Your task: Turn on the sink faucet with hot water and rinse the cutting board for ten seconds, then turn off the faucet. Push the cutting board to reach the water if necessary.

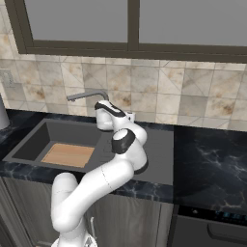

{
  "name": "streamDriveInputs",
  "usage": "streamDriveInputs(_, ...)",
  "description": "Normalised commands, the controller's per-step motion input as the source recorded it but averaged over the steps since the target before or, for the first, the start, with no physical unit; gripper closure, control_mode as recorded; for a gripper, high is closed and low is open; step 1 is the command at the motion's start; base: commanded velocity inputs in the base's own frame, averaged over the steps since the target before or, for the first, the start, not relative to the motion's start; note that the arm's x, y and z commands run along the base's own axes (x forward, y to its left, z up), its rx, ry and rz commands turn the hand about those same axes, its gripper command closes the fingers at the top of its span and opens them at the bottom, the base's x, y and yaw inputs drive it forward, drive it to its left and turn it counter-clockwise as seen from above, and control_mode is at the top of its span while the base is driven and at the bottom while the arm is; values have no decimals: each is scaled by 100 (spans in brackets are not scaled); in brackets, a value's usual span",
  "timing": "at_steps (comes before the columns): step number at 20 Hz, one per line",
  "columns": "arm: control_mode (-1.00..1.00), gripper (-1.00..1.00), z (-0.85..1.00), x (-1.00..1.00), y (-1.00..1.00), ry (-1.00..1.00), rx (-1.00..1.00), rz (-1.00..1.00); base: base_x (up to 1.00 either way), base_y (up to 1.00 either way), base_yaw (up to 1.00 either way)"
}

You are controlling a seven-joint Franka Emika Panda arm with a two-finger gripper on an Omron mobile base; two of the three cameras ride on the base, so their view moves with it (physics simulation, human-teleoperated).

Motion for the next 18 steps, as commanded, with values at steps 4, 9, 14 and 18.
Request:
streamDriveInputs(4, -100, -100, 0, 0, 0, 0, 0, 0, 0, 0, 0)
streamDriveInputs(9, -100, -100, 0, 0, 0, 0, 0, 0, 0, 0, 0)
streamDriveInputs(14, -100, -100, 0, 0, -3, 0, 0, 0, 0, 0, 0)
streamDriveInputs(18, -100, -100, 0, 0, -9, 0, 0, 0, 0, 0, 0)
